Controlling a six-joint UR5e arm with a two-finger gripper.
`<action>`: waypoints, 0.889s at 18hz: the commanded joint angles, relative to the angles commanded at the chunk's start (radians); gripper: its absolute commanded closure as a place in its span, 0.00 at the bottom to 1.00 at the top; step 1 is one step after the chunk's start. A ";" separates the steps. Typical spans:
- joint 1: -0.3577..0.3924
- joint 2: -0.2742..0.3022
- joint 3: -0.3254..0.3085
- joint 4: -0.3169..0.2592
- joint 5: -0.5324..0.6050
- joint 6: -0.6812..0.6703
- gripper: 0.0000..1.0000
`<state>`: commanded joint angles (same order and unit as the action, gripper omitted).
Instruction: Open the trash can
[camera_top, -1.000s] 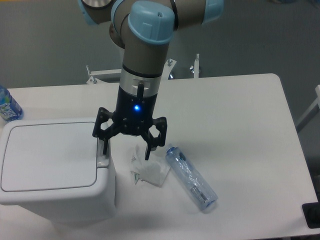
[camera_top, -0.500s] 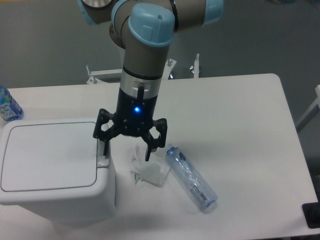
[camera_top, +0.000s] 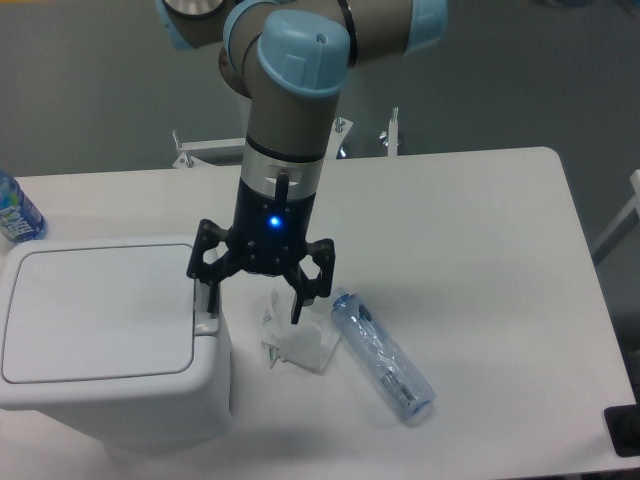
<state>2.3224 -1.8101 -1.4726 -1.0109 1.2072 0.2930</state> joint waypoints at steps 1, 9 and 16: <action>0.000 0.000 0.000 0.000 0.000 0.000 0.00; 0.002 -0.003 0.012 -0.003 0.000 0.000 0.00; 0.090 0.003 0.173 0.021 0.116 0.015 0.00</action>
<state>2.4128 -1.8070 -1.2995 -0.9894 1.3233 0.3082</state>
